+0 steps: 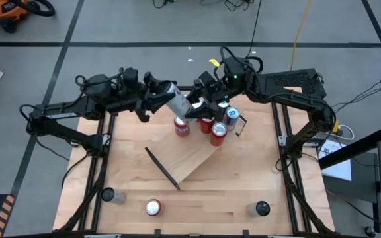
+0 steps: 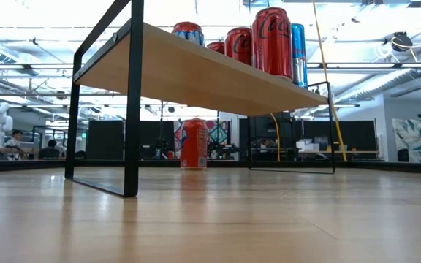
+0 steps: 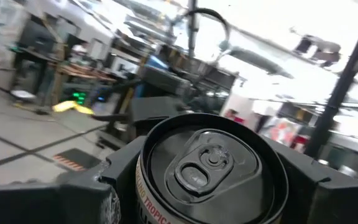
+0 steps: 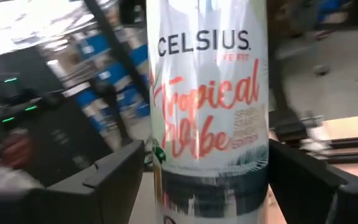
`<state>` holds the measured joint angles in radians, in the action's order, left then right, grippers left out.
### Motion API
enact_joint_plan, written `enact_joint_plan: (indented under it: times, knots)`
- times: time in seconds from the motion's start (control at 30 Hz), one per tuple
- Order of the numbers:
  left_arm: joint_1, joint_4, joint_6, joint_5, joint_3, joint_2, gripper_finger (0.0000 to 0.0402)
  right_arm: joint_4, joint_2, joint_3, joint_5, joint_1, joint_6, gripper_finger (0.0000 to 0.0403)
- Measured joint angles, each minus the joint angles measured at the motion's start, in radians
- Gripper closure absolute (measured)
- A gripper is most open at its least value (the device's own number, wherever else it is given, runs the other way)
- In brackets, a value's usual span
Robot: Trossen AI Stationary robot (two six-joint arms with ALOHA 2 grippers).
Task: Place canned beverage on shelf
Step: Put the top white soda can on the shelf
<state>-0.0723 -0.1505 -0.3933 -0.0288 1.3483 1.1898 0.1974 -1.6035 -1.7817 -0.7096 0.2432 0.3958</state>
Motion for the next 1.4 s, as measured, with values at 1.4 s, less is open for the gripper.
enact_joint_plan:
  times: [1.4]
  knots:
    - [-0.001, -0.044, -0.013, -0.098, 0.003, 0.024, 0.0084, -0.100, -0.045, 0.003, -0.148, 0.002, 0.062, 0.0170]
